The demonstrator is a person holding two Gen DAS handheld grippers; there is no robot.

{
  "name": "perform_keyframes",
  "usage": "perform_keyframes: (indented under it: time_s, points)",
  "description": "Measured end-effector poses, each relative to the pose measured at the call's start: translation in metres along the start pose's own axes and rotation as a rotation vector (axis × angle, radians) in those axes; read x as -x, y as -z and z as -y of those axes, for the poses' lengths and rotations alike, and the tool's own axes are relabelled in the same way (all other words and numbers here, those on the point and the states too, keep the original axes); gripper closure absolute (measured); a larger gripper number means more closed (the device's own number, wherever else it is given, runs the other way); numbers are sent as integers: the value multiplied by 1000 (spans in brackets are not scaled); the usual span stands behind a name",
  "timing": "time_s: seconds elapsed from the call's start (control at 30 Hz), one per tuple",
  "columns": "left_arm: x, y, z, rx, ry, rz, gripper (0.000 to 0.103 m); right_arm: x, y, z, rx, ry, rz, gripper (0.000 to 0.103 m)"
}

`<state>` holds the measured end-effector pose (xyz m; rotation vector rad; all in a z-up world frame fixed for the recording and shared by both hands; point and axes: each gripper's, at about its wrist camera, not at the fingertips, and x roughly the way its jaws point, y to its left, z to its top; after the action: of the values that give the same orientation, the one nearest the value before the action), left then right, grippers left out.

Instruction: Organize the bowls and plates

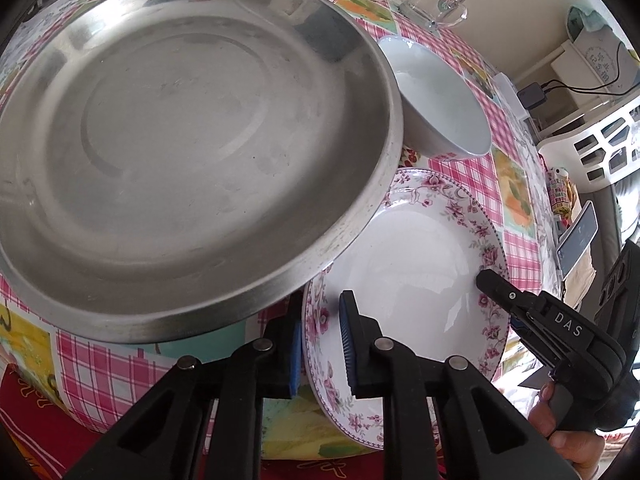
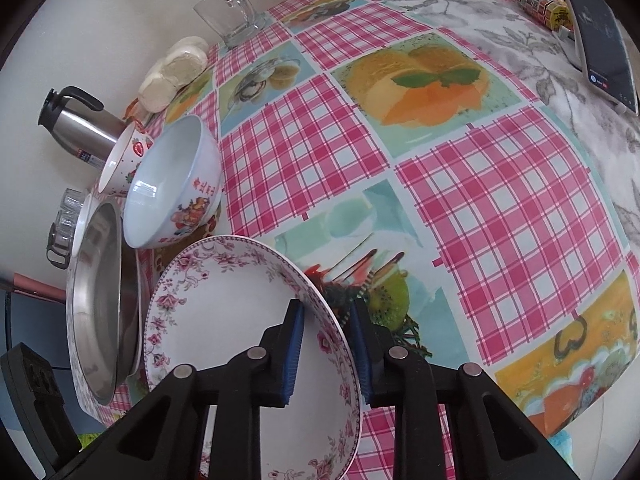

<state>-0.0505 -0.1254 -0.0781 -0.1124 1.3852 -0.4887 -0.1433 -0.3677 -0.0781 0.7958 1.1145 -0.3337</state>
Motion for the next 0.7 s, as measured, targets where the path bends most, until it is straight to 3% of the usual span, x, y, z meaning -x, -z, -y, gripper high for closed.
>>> perform_keyframes:
  time_s: [0.5, 0.7]
  points:
    - [-3, -4, 13, -38, -18, 9, 85, 6, 3, 5, -21, -27, 9, 81]
    - [-7, -5, 18, -68, 30, -16, 85, 14, 1, 15, -58, -16, 15, 81]
